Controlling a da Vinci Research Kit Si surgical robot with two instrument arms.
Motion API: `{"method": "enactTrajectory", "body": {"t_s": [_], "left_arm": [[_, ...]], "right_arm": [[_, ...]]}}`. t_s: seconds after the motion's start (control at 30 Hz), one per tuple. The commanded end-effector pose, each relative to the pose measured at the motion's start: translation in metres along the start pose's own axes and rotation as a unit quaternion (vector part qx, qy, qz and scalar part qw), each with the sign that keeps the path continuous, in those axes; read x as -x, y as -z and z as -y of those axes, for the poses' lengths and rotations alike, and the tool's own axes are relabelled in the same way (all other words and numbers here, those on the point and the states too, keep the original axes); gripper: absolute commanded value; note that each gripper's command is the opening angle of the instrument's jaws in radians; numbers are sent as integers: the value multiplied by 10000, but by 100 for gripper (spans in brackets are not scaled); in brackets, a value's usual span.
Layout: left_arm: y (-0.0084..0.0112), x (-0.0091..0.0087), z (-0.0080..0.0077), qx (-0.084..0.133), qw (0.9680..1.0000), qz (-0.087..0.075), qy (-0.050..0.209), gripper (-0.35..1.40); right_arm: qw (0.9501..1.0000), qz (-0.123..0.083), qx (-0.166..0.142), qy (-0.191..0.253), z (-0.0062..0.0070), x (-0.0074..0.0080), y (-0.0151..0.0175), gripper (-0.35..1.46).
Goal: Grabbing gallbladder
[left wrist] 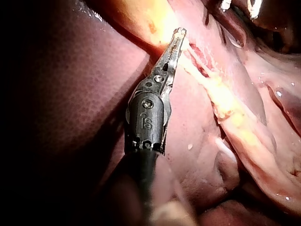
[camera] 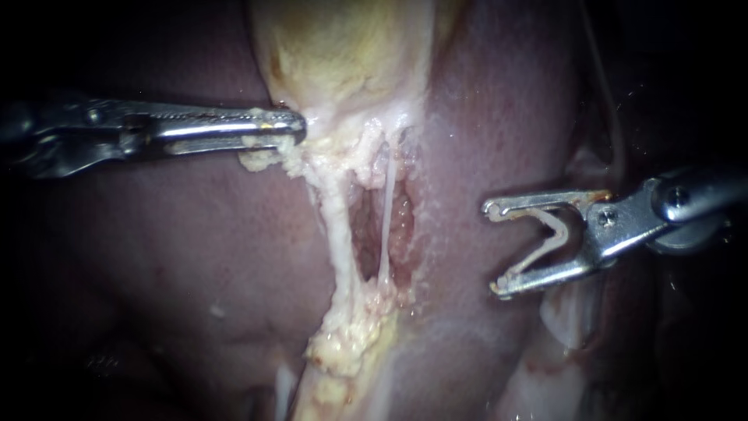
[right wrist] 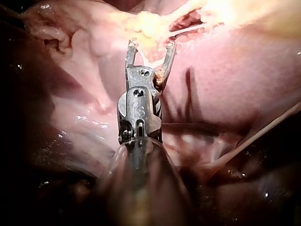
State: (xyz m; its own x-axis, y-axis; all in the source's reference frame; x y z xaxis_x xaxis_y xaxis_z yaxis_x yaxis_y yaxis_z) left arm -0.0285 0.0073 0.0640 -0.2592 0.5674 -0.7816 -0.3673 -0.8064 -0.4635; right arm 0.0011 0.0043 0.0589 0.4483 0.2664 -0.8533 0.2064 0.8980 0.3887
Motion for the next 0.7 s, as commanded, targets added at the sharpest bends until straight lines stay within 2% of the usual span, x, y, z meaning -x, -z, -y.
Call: {"method": "enactTrajectory", "body": {"t_s": [0.03, 0.07, 0.17, 0.23, 0.33, 0.5, 0.7], "left_arm": [[2, 1, 0, 0, 10000, -2, -9, -35], [4, 2, 0, 4, 10000, -2, -11, -33], [12, 3, -1, 26, 10000, -1, -17, 12], [19, 4, -3, -15, 9999, 11, -110, 29], [25, 4, -3, -87, 9996, 30, -258, 44], [29, 6, 4, -131, 9995, 43, -288, 59], [20, 15, 18, -175, 9994, 46, -304, 57]], "right_arm": [[10000, 1, 15, -2, 0, 0, 0, 49], [10000, 1, 14, -1, 0, 0, 1, 49], [10000, 0, 13, -2, 0, 0, 1, 49], [10000, 0, 13, -3, 0, -1, 2, 49], [10000, 0, 14, -4, 0, -1, 2, 49], [10000, 0, 14, -4, 0, -1, 2, 49], [10000, 0, 14, -4, 0, -1, 2, 49]]}}
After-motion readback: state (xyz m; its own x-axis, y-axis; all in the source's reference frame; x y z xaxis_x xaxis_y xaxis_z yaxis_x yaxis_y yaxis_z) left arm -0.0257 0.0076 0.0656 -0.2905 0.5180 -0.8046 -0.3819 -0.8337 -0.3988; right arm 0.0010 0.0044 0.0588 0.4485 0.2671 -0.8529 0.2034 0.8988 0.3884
